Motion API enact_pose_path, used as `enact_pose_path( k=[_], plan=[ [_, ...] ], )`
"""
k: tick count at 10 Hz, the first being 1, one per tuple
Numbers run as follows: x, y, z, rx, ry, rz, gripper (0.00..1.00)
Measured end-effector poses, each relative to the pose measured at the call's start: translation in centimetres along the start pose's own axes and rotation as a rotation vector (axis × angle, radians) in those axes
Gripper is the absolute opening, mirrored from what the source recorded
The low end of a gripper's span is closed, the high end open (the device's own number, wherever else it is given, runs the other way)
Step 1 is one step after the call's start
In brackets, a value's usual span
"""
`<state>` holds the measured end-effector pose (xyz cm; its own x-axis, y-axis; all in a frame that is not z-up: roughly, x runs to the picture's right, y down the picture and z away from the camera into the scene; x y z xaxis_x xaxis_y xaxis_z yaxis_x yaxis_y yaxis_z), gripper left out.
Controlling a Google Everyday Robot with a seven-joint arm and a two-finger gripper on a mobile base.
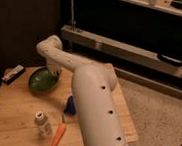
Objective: Drag the ceramic bowl in a circle
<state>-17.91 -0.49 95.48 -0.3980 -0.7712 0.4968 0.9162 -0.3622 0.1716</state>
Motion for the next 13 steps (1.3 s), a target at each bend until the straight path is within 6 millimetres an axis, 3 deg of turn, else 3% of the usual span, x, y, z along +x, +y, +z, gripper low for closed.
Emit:
enact_pose_path(
  k=[2, 3, 6, 7, 9, 13],
  plan=[
    [-1.6, 3.8, 0.9, -0.029, -0.02, 0.056, 0.14],
    [-3.5, 5.9, 1.2, -0.046, -0.031, 0.081, 0.14],
    [-9.1, 9.1, 0.3, -0.038, -0.04, 0.118, 0.14],
    [-10.7, 9.4, -0.1, -0.035, -0.041, 0.115, 0.14],
    [-13.7, 7.8, -1.3, -0.009, -0.039, 0.087, 0.14],
    [-17.4, 5.2, -3.2, -0.009, -0.028, -0.051, 0.14]
  ],
)
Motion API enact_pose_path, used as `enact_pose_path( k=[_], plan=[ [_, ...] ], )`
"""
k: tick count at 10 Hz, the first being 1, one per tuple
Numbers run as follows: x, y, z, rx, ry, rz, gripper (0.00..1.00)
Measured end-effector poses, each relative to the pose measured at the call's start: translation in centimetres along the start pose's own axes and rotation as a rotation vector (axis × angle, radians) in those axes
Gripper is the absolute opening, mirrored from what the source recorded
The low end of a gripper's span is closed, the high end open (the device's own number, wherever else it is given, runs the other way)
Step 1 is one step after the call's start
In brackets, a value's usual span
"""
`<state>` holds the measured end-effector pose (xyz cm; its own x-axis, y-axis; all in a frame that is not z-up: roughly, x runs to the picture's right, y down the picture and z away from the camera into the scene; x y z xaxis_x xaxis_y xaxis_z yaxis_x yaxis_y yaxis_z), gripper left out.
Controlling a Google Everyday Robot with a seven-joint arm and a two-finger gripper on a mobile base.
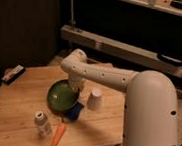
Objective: Drag the ceramic bowl in a circle
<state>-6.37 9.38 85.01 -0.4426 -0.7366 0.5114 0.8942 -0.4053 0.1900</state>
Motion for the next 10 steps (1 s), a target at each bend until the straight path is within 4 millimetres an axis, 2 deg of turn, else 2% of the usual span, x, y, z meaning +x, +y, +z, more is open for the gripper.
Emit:
enact_pose_path(
  k=[2, 3, 6, 7, 9, 10],
  plan=[
    [-1.4, -3.0, -0.8, 0.013, 0.008, -0.09, 0.14],
    [-1.3, -4.7, -1.0, 0.024, 0.017, -0.131, 0.14],
    [0.9, -9.6, -1.4, 0.058, 0.05, -0.213, 0.14],
    [2.3, -11.6, -1.5, 0.071, 0.064, -0.236, 0.14],
    [4.0, -13.1, -1.5, 0.082, 0.077, -0.249, 0.14],
    [5.5, -14.2, -1.4, 0.089, 0.086, -0.256, 0.14]
  ],
)
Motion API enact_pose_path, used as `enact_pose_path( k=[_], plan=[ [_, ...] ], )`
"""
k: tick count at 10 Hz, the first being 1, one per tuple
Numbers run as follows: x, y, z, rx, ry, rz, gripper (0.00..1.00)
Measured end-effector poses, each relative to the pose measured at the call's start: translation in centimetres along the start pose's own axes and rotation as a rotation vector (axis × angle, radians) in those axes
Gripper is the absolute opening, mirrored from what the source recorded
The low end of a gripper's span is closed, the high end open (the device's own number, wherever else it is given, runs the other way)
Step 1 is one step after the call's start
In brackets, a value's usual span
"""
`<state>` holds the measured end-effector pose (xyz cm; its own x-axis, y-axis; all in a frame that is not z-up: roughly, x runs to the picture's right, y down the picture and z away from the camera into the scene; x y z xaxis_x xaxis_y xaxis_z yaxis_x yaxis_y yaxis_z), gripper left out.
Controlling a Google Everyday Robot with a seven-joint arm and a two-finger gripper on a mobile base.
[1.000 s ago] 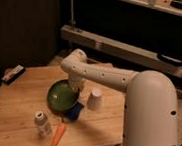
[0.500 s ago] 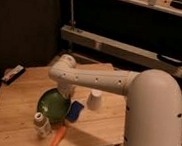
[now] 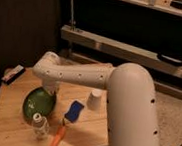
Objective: Drag the ceramic bowl in a circle
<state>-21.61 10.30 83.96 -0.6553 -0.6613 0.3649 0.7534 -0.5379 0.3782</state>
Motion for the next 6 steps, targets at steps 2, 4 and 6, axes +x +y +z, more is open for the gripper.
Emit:
enact_pose_path(
  k=[2, 4, 6],
  plan=[
    [2.9, -0.1, 0.4, 0.01, 0.013, 0.013, 0.14],
    [4.9, 2.0, 0.9, 0.021, 0.011, 0.065, 0.14],
    [6.7, 5.4, 1.6, 0.014, 0.007, 0.131, 0.14]
  ],
)
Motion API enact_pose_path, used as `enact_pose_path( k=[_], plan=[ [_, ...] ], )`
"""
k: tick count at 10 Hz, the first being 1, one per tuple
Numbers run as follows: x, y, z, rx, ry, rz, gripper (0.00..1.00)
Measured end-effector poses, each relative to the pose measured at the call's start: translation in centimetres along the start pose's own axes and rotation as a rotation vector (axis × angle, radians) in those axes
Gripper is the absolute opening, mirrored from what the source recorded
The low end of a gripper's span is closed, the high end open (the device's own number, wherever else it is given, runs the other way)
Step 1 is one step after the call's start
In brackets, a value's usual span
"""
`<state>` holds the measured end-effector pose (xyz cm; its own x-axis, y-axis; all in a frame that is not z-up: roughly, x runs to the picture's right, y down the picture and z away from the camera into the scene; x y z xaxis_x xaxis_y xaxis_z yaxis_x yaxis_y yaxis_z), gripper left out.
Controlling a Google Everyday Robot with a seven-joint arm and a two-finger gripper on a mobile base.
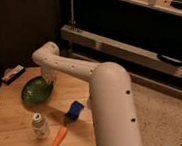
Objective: Drag the ceramic bowl in a circle
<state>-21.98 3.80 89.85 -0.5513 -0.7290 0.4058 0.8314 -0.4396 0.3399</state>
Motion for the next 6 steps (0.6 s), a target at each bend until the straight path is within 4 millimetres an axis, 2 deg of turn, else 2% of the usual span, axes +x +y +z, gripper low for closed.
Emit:
enact_pose_path(
  k=[2, 4, 6],
  plan=[
    [2.0, 3.8, 0.8, -0.014, -0.004, 0.085, 0.14],
    [2.7, 8.2, 1.1, -0.037, -0.002, 0.18, 0.14],
    [0.9, 12.3, 0.8, -0.085, -0.003, 0.25, 0.14]
  ],
)
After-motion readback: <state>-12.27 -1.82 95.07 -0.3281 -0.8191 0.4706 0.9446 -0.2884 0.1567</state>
